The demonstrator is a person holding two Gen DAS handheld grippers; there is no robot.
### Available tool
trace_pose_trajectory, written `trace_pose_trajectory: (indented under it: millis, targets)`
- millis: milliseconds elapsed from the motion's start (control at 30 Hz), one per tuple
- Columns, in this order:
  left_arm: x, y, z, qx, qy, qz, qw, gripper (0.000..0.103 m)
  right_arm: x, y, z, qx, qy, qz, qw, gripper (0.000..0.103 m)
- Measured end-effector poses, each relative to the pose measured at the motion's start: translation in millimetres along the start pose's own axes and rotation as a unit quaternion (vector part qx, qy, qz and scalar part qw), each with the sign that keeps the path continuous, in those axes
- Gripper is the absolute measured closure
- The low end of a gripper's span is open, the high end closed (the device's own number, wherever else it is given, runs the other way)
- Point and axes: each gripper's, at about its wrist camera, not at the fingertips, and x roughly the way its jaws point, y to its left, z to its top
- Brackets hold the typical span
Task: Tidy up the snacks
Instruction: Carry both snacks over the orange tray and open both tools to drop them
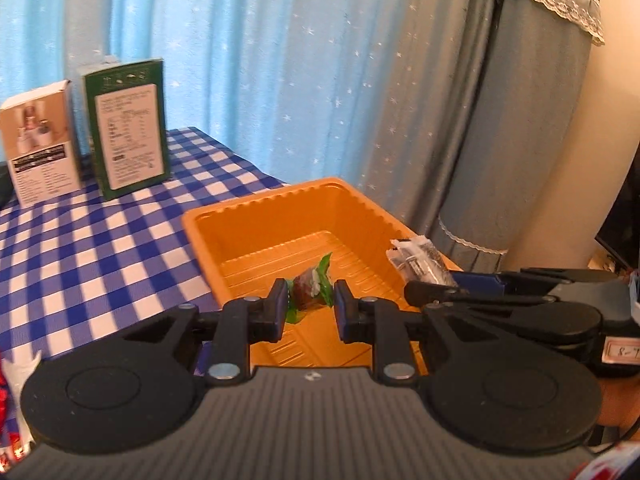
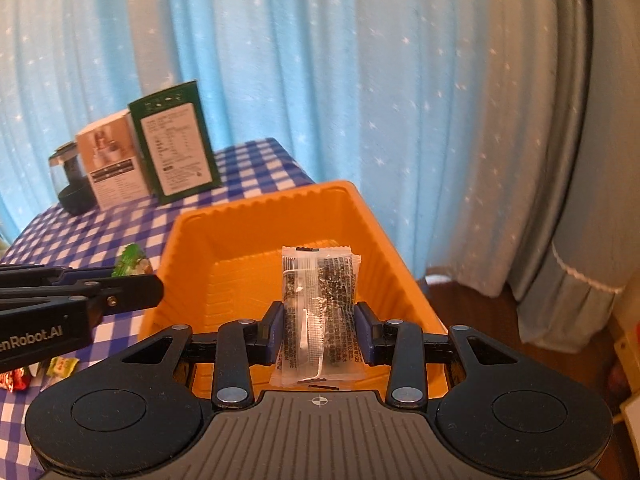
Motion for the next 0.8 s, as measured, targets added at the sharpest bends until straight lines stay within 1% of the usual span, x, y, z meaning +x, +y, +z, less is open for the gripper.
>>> trace_pose_trajectory:
  millis: [133,200,500,800]
  targets:
    - [12.6,-1.8,-1.4,0.001,0.006,-0.006,1.0,0.079,2.7,-2.7,0.5,0.005,0.008,0.002,1.0,0.065]
    - [15.4,-1.0,-2.6,-0.002,0.009,-0.002,1.0,0.066,3.5,-1.6,0.5,0.005,0.01,0.002,1.0,0.065]
    - [3.0,13.3,-3.4,-0.021,0.007,0.02,0.9996,0.063,6.1,6.6,2.3,-0.005,0.013,0.009,1.0,0.065]
    - [-3.8,21.2,-3.5,-0.03,0.007,0.032,0.999,0.06,6.8,14.1,1.6,-0.009,0.016,0.017,1.0,0.065]
